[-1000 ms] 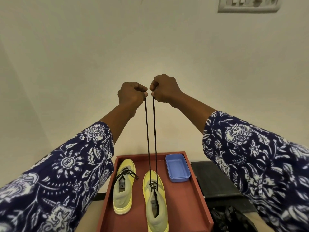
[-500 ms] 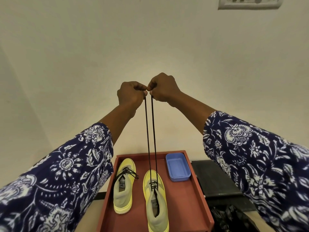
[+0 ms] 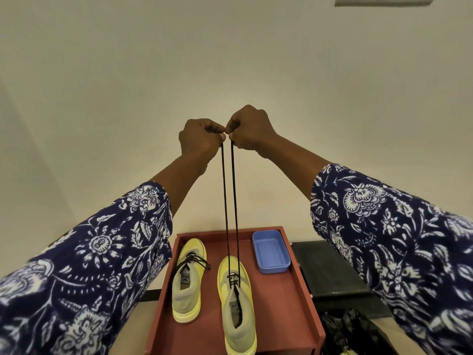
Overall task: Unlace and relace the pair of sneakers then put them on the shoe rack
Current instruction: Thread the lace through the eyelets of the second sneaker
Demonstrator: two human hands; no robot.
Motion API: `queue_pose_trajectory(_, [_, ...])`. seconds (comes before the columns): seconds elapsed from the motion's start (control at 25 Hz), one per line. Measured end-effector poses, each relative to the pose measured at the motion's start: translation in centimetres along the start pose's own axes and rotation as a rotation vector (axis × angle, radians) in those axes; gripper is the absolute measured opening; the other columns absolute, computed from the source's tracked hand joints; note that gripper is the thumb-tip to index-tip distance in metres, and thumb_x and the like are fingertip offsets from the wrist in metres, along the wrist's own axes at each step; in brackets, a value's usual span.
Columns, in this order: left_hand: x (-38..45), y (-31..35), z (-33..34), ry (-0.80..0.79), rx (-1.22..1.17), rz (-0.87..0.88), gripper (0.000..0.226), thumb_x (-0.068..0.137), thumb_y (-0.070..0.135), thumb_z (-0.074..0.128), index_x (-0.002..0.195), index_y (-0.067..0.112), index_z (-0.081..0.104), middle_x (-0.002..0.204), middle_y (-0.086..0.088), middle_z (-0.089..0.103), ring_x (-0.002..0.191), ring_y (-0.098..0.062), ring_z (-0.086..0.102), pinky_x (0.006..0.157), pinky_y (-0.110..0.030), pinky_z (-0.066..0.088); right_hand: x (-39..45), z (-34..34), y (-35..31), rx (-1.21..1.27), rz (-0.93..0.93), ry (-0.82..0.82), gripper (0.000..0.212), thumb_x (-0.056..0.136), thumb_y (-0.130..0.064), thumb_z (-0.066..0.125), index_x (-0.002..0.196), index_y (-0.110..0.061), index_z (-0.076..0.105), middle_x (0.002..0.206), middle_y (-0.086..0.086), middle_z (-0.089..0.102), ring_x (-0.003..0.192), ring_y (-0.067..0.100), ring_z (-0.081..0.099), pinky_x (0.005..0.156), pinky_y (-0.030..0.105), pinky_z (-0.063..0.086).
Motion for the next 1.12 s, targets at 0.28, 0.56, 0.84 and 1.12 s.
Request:
queue_pose_trajectory(0.28, [1.0, 0.2, 0.3, -0.066, 0.035, -0.047, 0.014, 0.079, -0.002, 0.066, 0.091, 0.005, 0.069, 0.080, -0.009, 0.063, 0.064, -0.014, 0.060, 0.070, -0.025, 0.056, 1.0, 0.1, 0.7, 0.006, 0.047, 0.009, 0.022, 0.080, 0.007, 0.051, 0.090, 0.001, 0.070, 0.078, 0.013, 0.062, 0.077, 0.025, 0.060, 0.081, 0.043, 0.056])
queue_pose_trajectory(0.56, [2.0, 0.3, 0.3, -0.089, 0.050, -0.110, 0.012, 0.080, -0.003, 0.064, 0.087, 0.005, 0.069, 0.067, -0.003, 0.060, 0.057, -0.010, 0.058, 0.056, -0.016, 0.052, 2.4, 0.8, 1.0, 0.076, 0.124, 0.009, 0.020, 0.077, 0.008, 0.056, 0.090, 0.003, 0.070, 0.090, 0.021, 0.067, 0.087, 0.035, 0.066, 0.078, 0.044, 0.058])
queue_pose_trajectory(0.84, [2.4, -0.2, 0.3, -0.043, 0.003, -0.145, 0.014, 0.079, -0.005, 0.064, 0.086, 0.005, 0.069, 0.067, -0.002, 0.059, 0.056, -0.012, 0.057, 0.060, -0.019, 0.053, 2.7, 1.0, 1.4, 0.100, 0.125, 0.035, 0.017, 0.078, 0.007, 0.056, 0.090, 0.007, 0.069, 0.089, 0.024, 0.068, 0.085, 0.036, 0.066, 0.078, 0.047, 0.057])
queue_pose_trajectory(1.12, [2.6, -0.5, 0.0, -0.013, -0.020, -0.166, 0.015, 0.079, -0.007, 0.064, 0.088, 0.005, 0.069, 0.068, -0.001, 0.059, 0.059, -0.010, 0.058, 0.061, -0.019, 0.054, 3.2, 1.1, 1.6, 0.092, 0.141, 0.039, 0.019, 0.077, 0.007, 0.055, 0.090, 0.007, 0.068, 0.091, 0.024, 0.068, 0.086, 0.036, 0.066, 0.077, 0.047, 0.058])
Point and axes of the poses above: each hand's wrist, its own x-axis towards the middle knuckle, its own z-axis out of the palm, y = z × x, the point moved 4 cm from there along x, towards the middle knuckle
